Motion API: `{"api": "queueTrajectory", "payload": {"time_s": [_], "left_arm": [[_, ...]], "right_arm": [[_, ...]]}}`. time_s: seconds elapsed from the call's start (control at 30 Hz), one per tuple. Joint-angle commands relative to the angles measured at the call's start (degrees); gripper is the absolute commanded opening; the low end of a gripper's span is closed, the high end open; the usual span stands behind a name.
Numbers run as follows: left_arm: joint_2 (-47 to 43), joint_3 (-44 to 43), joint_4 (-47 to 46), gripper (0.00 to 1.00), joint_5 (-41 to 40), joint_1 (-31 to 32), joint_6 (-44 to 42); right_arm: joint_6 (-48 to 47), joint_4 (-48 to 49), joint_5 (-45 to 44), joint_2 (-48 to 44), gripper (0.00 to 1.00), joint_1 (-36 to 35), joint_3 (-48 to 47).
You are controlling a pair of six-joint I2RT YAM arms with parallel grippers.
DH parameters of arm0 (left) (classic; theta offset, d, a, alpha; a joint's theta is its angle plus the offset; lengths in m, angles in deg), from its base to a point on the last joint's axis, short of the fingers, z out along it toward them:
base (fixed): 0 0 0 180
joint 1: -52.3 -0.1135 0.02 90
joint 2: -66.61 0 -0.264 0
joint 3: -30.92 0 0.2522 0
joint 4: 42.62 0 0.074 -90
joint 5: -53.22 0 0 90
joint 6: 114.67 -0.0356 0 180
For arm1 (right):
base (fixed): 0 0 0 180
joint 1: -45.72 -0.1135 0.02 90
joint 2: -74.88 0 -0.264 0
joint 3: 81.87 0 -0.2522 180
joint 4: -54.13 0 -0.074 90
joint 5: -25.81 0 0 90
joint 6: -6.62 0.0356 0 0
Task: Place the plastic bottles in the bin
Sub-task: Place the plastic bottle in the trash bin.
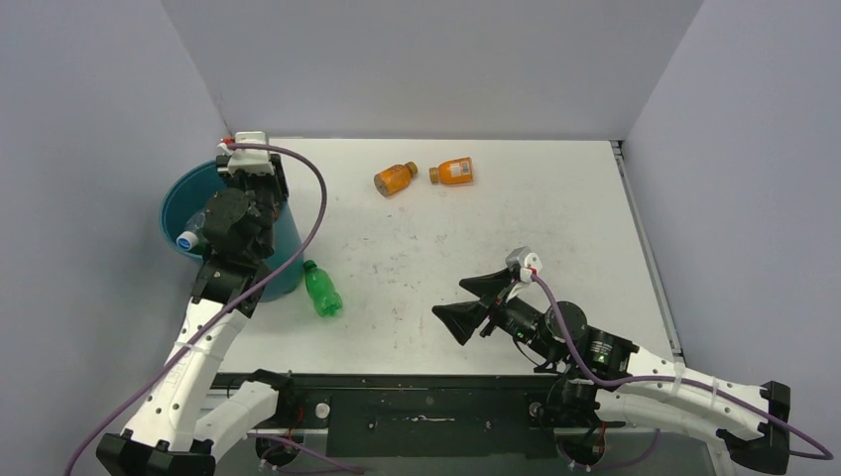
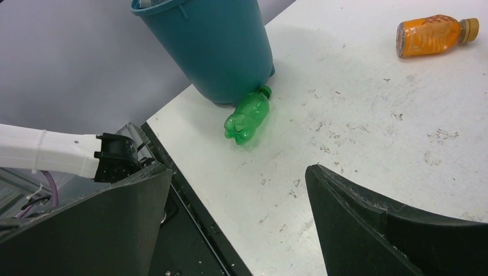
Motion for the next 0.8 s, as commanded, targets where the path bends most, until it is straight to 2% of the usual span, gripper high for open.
{"api": "queueTrajectory", "payload": {"time_s": [0.0, 0.1, 0.3, 0.47, 0.77], "left_arm": [[-1.31, 1.29, -5.41, 0.00, 7.16, -0.43, 0.77], [-1.10, 3.54, -4.35, 0.00, 7.11, -0.49, 1.74], [-2.70, 8.56, -4.50, 0.00, -1.74, -1.19, 2.81], [-4.54, 9.82, -3.33, 0.00, -5.30, -2.19, 3.63], [-2.68, 10.27, 10.57, 0.00, -8.29, -4.10, 10.55]], "right_arm": [[0.74, 4.27, -0.28, 0.01, 0.90, -0.43, 0.05], [1.06, 4.62, -0.22, 0.02, 0.90, -0.48, 0.53], [1.70, 4.68, -0.29, -1.23, 0.90, -0.48, 1.41], [1.84, 4.41, -0.27, -1.91, 0.90, -0.42, 1.60], [1.76, 6.36, 0.75, 0.51, 0.90, -0.49, 0.92]]}}
